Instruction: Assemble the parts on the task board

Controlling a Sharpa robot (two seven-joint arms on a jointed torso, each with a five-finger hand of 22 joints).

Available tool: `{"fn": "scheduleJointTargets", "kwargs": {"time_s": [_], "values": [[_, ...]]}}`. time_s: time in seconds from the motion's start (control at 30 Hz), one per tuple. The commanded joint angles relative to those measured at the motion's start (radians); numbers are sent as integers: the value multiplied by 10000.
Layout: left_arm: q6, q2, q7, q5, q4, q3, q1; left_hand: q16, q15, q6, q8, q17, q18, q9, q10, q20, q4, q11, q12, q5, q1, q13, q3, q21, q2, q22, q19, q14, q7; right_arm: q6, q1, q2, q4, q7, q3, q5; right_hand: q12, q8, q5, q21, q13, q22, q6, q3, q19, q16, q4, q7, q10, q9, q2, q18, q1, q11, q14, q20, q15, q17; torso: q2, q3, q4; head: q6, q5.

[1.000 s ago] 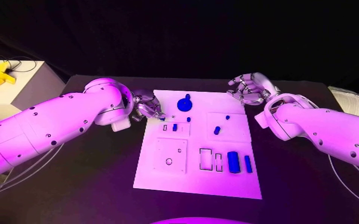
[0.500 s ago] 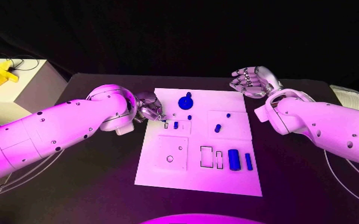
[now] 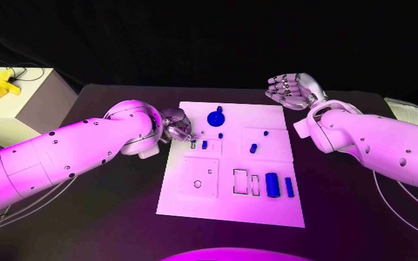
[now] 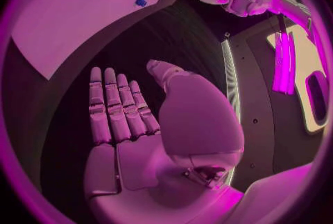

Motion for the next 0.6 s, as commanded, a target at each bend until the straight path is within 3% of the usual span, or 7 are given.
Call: {"fn": "scheduleJointTargets", "kwargs": {"time_s": [0.03, 0.6], "values": [[-22, 54, -7, -371, 12, -17, -4, 32, -89, 191, 17, 1956, -48, 282, 54, 15, -1544, 16, 43, 71, -30, 4, 1535, 57, 89, 1, 75, 804, -122, 229, 11, 35, -24, 370, 3, 169, -112, -70, 57, -45, -49, -91, 83, -17, -108, -50, -81, 730, 114, -21, -2, 42, -88, -17, 65, 26, 52, -67, 4, -1, 0, -23, -12], [207, 191, -20, -899, -86, -117, -7, 34, -92, 193, 17, 1958, -49, 285, 48, 12, -1569, 12, 33, 103, -30, -9, 1544, 61, 85, 12, 80, 805, -125, 254, 26, 52, -50, 448, 4, 289, -244, -131, 73, -38, -88, -207, 58, -44, -188, -108, -113, 746, 134, -52, 22, 40, -109, 1, 53, 49, 74, -171, 1, 4, -6, -68, -2]]}}
